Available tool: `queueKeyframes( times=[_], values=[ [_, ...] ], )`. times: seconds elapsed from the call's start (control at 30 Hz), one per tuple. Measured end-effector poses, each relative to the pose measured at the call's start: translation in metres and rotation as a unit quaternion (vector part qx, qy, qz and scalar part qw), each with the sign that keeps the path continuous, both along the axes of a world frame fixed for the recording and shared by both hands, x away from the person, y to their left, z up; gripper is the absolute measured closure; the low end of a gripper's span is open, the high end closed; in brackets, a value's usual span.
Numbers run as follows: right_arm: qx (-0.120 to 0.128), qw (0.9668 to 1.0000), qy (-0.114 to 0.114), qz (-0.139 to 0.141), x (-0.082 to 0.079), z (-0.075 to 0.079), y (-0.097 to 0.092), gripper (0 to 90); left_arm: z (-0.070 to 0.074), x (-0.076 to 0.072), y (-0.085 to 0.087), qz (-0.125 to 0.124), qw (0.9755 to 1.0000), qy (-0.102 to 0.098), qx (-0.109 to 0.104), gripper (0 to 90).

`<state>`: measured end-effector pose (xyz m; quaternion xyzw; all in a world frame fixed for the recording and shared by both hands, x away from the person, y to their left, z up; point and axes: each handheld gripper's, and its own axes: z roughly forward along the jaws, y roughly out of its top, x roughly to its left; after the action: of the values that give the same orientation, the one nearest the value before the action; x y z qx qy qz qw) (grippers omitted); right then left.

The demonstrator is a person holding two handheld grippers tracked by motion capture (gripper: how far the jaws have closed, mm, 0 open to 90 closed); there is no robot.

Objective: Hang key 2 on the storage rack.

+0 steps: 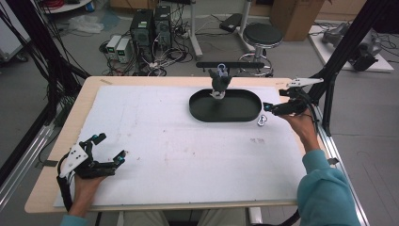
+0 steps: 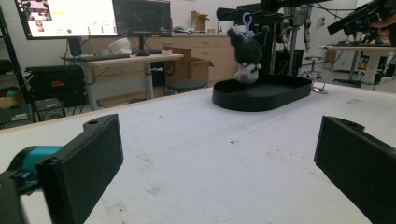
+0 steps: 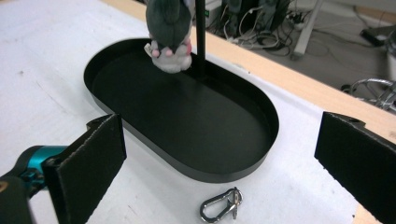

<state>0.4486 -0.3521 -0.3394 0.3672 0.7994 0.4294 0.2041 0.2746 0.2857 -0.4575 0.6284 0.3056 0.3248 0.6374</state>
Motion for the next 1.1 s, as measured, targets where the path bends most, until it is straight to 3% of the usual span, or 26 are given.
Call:
queueKeyframes(
  times=[0.3, 0.73, 0.97, 1.1],
  values=[
    [-0.034, 0.9979, 0.055, 0.003, 0.021, -0.019, 0.002, 4.3, 0.0, 0.0, 0.0, 0.0, 1.0, 0.0, 0.0, 1.7],
    [-0.075, 0.9921, 0.101, 0.003, 0.035, -0.04, 0.002, 7.3, 0.0, 0.0, 0.0, 0.0, 1.0, -0.001, 0.0, 1.7],
    [-0.078, 0.9883, 0.13, 0.012, 0.04, -0.048, 0.001, 17.0, 0.0, 0.0, 0.0, 0.0, 1.0, -0.002, 0.001, 1.7],
    [-0.099, 0.9835, 0.151, 0.018, 0.042, -0.053, 0.001, 23.6, 0.0, 0.0, 0.0, 0.0, 1.0, -0.002, 0.001, 1.7]
  ],
)
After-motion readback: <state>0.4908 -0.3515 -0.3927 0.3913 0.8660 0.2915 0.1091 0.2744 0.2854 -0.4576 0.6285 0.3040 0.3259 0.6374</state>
